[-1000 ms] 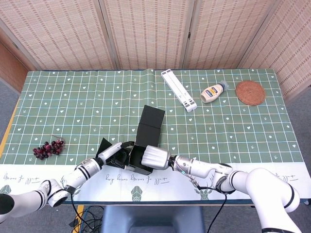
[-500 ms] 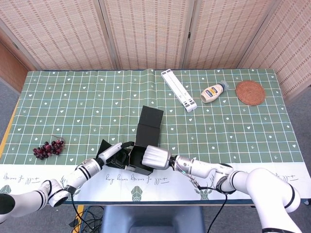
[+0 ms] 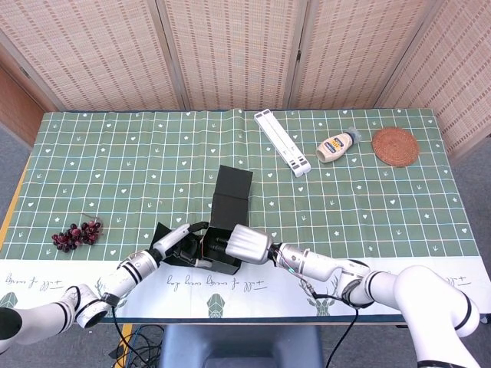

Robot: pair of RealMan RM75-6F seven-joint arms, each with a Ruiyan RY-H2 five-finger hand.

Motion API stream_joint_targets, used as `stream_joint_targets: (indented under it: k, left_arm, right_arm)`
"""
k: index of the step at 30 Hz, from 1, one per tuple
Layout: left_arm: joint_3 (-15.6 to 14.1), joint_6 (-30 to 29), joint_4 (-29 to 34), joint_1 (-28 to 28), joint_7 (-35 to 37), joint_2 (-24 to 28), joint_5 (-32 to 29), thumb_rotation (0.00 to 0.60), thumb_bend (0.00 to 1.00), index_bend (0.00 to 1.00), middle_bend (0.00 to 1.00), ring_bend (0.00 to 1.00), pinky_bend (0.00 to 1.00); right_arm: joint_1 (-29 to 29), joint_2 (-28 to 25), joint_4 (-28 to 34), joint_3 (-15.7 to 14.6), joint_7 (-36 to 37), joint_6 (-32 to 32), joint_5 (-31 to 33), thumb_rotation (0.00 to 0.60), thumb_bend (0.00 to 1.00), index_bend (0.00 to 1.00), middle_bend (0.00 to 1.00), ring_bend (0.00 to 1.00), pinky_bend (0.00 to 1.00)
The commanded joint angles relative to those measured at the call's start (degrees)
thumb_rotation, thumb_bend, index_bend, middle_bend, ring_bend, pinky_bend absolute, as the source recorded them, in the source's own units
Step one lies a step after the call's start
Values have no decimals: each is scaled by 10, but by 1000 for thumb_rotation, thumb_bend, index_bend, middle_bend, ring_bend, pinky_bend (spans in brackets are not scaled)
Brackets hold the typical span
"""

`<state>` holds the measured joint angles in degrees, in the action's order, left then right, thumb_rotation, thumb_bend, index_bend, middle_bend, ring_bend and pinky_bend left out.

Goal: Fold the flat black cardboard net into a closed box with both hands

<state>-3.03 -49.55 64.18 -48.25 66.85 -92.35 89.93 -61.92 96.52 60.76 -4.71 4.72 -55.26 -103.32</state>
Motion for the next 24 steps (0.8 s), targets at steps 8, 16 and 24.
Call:
stream_joint_targets:
  k: [8, 16, 24]
  left_arm:
    - [-3, -4, 4, 3, -15, 4, 6, 600, 120, 218, 262, 665, 926]
    - [-6, -12, 15, 8, -28, 12, 10, 600, 120, 92, 103, 639, 871]
    - [-6, -23, 29, 18, -61, 25, 8, 600, 120, 59, 34, 618, 857]
  right_arm:
    - [14, -6, 11, 10, -4, -20, 9, 600, 515, 0, 107, 766, 1000]
    - [36, -31, 42, 27, -6, -41, 34, 600, 515, 0, 93, 756, 1000]
    - [61, -57, 74, 29, -26, -43, 54, 600, 515, 0, 93, 756, 1000]
